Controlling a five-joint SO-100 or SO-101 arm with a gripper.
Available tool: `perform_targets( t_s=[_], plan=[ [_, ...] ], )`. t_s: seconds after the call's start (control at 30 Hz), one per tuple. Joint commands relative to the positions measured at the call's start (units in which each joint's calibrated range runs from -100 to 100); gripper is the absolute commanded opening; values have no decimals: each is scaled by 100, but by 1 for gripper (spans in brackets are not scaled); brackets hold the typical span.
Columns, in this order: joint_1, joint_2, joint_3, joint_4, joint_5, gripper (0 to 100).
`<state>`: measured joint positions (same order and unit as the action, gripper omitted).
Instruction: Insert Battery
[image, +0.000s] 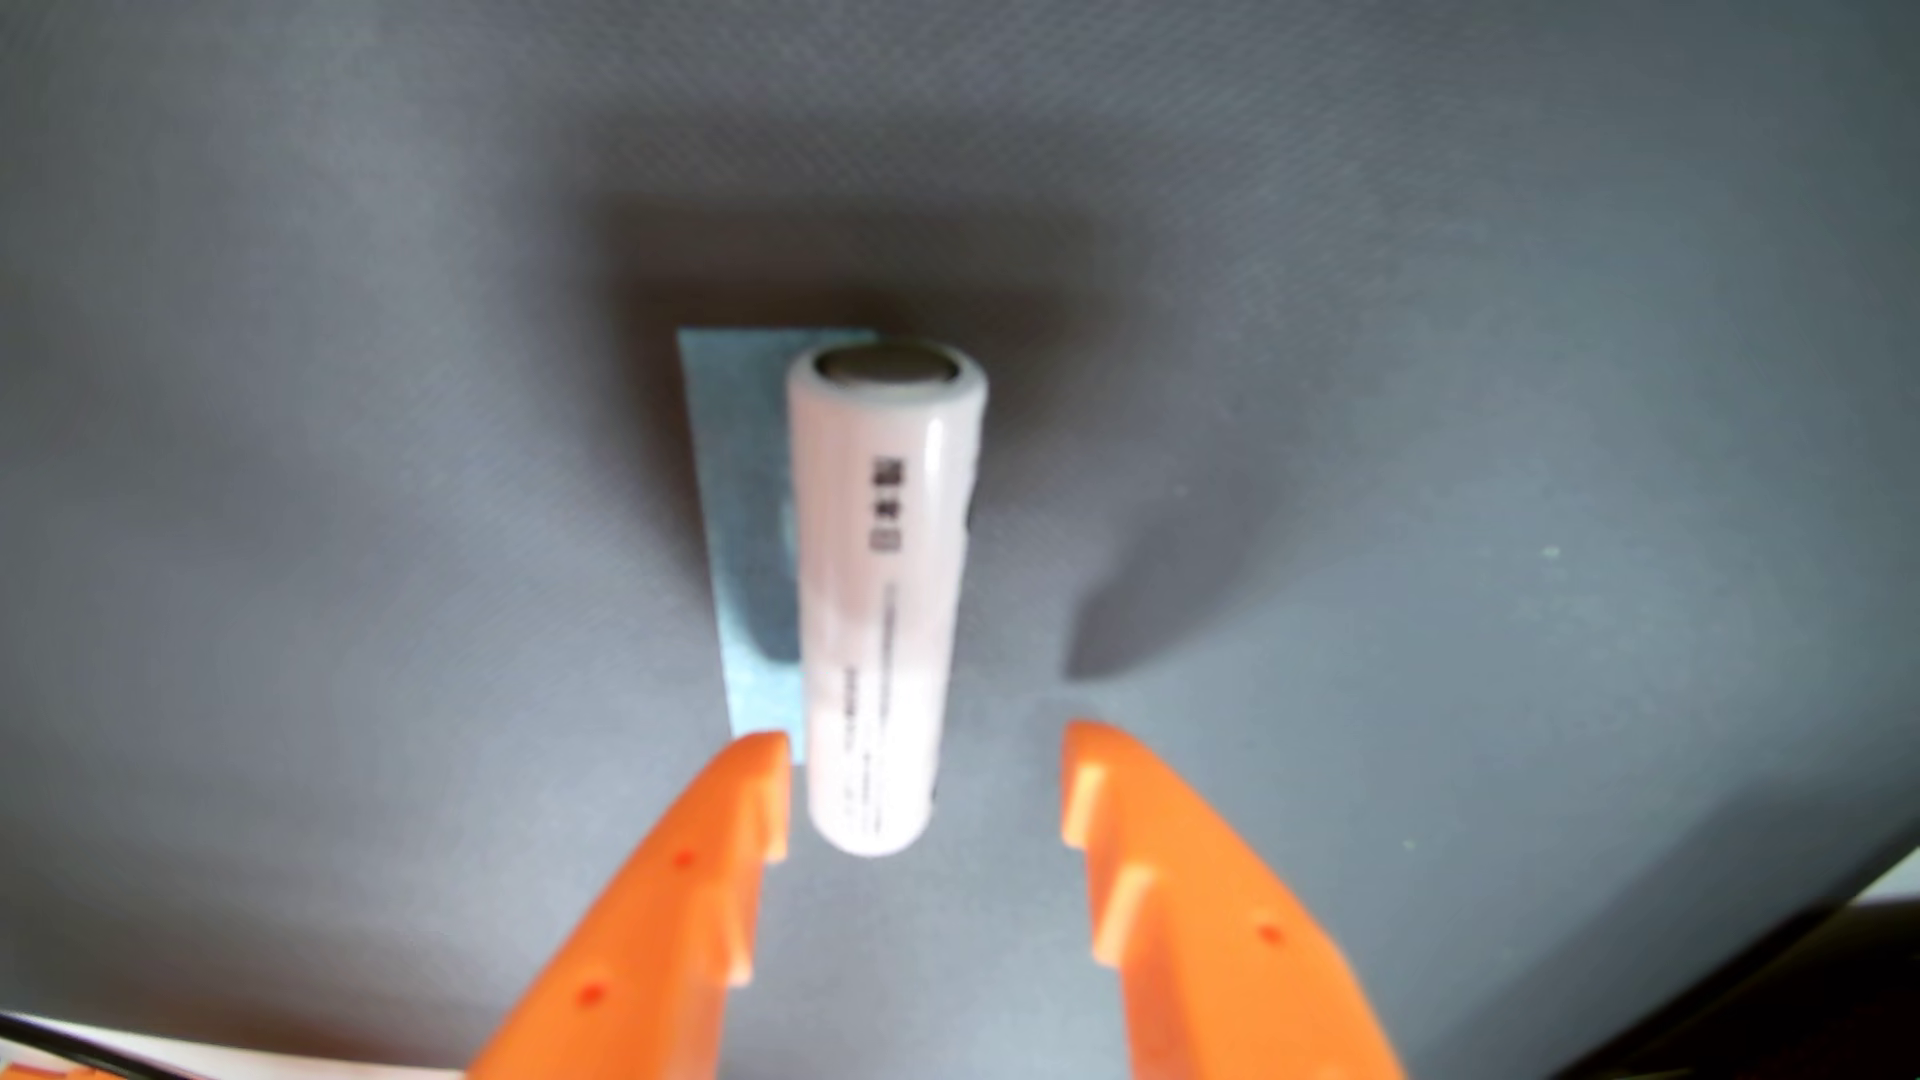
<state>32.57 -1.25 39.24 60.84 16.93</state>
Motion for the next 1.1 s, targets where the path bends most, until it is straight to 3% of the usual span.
perform_targets(
  t_s=[0.0, 0.3, 0.57, 1.07],
  plan=[
    [2, 154, -56, 4, 11, 15],
    [2, 638, -345, 4, -20, 15],
    [2, 629, -417, 21, -25, 2],
    [-152, 346, -714, 521, -144, 2]
  ],
)
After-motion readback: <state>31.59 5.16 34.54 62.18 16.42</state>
